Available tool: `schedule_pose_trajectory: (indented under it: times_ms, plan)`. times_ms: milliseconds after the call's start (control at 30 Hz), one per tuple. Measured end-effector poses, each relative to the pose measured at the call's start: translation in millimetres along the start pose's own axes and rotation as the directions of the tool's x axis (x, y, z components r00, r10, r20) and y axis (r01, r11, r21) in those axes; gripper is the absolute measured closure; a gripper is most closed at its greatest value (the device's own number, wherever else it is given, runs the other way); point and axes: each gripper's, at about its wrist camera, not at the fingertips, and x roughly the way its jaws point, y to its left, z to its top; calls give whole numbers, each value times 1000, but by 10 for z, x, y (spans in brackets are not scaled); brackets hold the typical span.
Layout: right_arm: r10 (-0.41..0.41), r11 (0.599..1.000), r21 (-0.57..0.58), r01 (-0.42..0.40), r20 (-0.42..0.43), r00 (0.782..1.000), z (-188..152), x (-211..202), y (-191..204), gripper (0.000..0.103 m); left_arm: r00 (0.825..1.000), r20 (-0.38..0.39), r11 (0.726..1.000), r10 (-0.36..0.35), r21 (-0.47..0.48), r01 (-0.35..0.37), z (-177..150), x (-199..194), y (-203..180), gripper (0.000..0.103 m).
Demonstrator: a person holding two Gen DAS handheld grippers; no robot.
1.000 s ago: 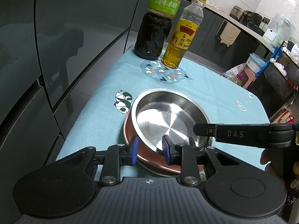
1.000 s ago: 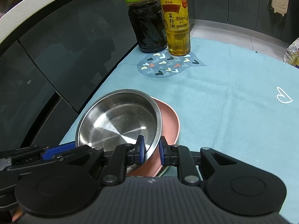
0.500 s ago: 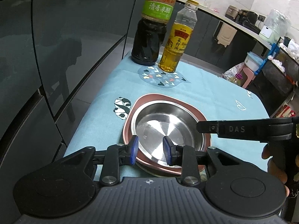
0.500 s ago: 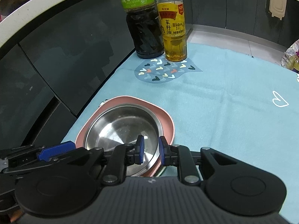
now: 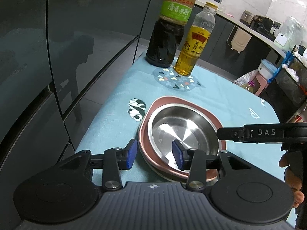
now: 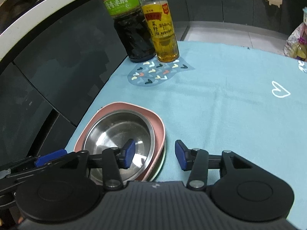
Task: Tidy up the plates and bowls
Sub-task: 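Open both grippers and slide them under the rim of the green plate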
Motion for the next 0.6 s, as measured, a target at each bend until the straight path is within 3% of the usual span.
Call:
schedule_pose_trajectory:
  times_ms: [600]
  plan:
    - [4, 1000, 3, -4, -69, 998, -7, 155, -15, 60, 998, -62, 1000, -17, -25, 15, -22, 166, 49, 63]
